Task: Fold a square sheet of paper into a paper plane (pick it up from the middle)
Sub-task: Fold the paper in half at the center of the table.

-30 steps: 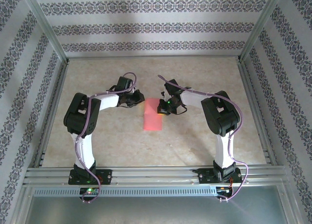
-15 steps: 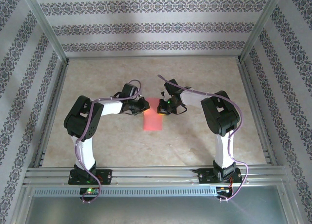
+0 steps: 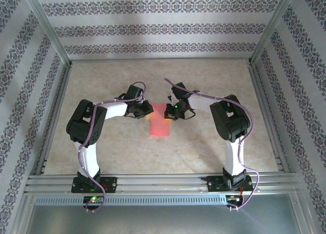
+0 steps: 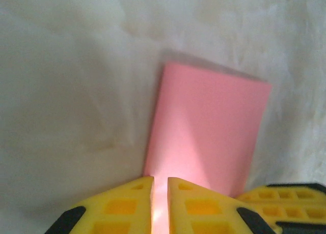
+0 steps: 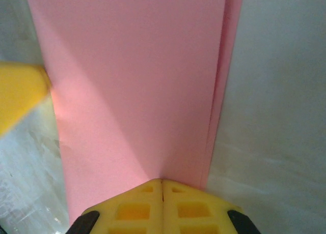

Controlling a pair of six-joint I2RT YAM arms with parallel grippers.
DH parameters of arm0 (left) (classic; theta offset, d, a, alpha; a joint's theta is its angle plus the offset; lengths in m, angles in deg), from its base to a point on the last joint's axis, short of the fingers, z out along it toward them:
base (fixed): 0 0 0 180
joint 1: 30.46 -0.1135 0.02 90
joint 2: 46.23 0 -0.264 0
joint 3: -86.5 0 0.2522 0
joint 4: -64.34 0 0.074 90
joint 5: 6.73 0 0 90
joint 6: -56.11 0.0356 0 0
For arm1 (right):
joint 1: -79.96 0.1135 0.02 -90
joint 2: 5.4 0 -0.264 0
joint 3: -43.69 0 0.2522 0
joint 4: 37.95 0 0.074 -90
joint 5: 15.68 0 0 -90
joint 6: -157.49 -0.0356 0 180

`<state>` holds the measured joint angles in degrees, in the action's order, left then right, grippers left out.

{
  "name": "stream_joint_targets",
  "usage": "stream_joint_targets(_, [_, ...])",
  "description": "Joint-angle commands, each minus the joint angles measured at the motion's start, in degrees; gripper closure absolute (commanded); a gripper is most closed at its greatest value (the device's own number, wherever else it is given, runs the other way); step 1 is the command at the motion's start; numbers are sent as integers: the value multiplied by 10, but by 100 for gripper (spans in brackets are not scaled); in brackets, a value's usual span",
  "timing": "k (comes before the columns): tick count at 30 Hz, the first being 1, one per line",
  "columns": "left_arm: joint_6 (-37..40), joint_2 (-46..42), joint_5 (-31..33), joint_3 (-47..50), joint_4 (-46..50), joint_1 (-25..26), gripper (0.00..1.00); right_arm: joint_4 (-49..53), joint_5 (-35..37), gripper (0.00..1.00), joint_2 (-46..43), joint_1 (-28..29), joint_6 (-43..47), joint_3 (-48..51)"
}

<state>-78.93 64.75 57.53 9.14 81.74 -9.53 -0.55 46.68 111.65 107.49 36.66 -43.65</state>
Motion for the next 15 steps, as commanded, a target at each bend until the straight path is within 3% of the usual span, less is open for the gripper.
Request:
stream_joint_targets(1, [29, 19, 36, -39, 55, -17, 84, 127, 144, 94, 65, -7, 31, 40])
stream_joint_targets(7, [69, 17, 7, -85, 77, -23, 85, 137, 138, 94, 65, -7, 70, 25])
stream_joint_targets(15, [33, -69, -53, 23, -9, 23, 86, 158, 123, 94, 70, -6, 128, 1])
